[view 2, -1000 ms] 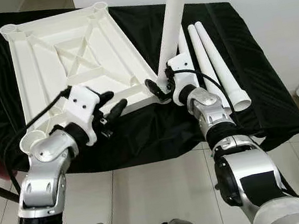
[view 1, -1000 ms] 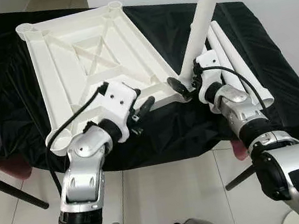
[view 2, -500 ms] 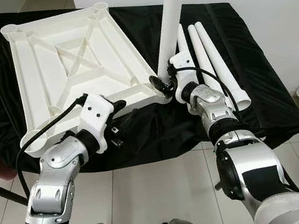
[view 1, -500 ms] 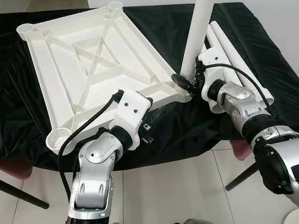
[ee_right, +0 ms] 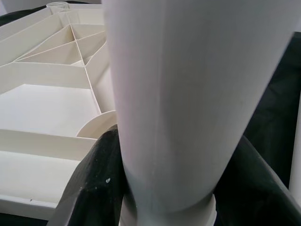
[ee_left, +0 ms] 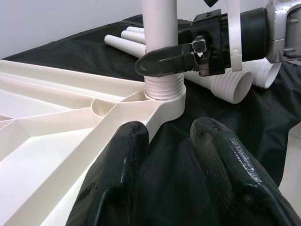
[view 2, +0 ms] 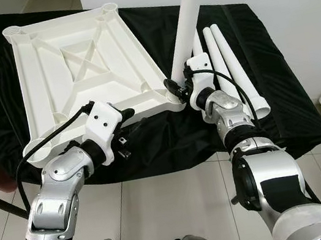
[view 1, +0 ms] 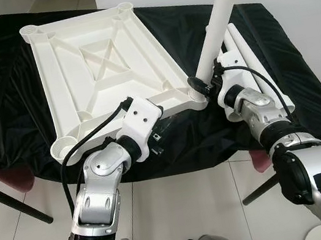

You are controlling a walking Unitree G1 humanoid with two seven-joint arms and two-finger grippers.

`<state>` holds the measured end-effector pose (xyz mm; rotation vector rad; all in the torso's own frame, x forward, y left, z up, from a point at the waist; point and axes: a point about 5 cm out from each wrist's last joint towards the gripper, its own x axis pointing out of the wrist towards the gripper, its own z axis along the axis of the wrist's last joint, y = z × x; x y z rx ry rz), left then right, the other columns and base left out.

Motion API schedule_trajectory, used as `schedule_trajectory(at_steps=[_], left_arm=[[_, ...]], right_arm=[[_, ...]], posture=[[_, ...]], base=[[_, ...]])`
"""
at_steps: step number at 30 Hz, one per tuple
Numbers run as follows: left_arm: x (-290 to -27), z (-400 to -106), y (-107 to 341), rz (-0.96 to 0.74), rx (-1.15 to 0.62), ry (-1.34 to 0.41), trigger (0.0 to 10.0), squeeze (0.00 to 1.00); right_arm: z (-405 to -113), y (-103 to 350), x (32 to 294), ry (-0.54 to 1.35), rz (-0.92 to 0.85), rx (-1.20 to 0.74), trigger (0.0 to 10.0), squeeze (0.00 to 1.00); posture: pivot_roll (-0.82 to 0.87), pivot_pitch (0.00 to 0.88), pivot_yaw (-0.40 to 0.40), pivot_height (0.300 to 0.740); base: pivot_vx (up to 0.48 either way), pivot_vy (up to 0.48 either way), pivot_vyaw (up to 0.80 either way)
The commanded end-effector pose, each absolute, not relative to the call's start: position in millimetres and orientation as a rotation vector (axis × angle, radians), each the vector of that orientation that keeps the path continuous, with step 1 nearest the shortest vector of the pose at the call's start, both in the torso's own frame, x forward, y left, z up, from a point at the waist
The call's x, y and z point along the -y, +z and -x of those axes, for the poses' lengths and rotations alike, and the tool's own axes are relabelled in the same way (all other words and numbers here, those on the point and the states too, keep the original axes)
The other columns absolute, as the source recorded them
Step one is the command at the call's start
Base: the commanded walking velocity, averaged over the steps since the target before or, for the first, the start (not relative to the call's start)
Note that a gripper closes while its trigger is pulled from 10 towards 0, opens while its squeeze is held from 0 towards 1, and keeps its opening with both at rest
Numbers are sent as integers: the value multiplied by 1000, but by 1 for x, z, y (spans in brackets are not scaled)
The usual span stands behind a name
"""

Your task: Building children table

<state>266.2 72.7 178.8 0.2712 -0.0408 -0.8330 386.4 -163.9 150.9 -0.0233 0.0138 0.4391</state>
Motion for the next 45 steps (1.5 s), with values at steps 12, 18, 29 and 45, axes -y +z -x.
schedule_trajectory(at_steps=[12, 18, 29, 45], left_arm=[[-78, -268, 182, -274, 59, -727, 10000, 0], [-78, -268, 182, -271, 57, -724, 10000, 0], [-78, -267, 181, -271, 57, -726, 10000, 0], [-76, -265, 180, -273, 59, -743, 10000, 0]], right_arm=[[-381, 129, 171, 362, -25, -101, 10000, 0], [-382, 129, 166, 296, -30, -95, 10000, 0], [-382, 128, 147, 178, -99, -62, 10000, 0], [-372, 126, 120, -182, -162, -38, 10000, 0]], posture=[[87, 43, -60, 740], [88, 43, -62, 740], [85, 45, -65, 740], [92, 18, -73, 740]], base=[[0, 0, 0], [0, 0, 0], [0, 0, 0], [0, 0, 0]])
